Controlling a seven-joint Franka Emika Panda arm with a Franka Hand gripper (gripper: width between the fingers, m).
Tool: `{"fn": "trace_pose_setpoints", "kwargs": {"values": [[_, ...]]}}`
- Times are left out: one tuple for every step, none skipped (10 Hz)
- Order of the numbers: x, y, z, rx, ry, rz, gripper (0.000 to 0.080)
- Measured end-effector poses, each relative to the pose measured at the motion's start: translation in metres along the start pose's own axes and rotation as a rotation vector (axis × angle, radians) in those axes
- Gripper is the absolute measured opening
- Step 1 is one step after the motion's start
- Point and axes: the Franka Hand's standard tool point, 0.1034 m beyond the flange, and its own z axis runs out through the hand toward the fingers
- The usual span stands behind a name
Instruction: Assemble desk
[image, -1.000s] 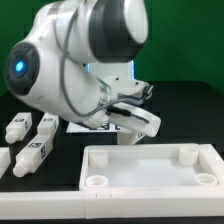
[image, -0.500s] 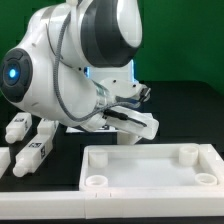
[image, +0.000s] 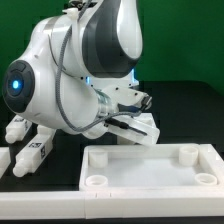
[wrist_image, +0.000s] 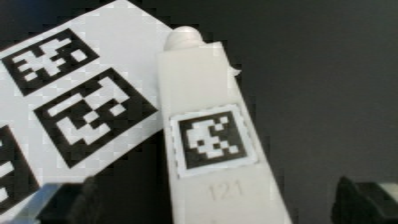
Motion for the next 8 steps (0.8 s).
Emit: {"fn": "trace_pose_setpoints", "kwargs": {"values": [[0.000, 0.000, 0.000, 0.000, 0.000, 0.000, 0.0524], [0.000, 0.000, 0.000, 0.000, 0.000, 0.000, 0.0389], [0.000, 0.000, 0.000, 0.000, 0.000, 0.000, 0.0389], [0.000, -0.001, -0.001, -0.004, 0.005, 0.001, 0.0284], [-0.004, -0.008, -0.006, -0.022, 0.044, -0.010, 0.0284], [-0.015, -0.018, -0.011, -0.024, 0.055, -0.022, 0.0284], [-0.029, -0.031, -0.020, -0.020, 0.100, -0.017, 0.0284], [-0.048, -0.046, -0.031, -0.005, 0.187, -0.021, 0.0284]]}}
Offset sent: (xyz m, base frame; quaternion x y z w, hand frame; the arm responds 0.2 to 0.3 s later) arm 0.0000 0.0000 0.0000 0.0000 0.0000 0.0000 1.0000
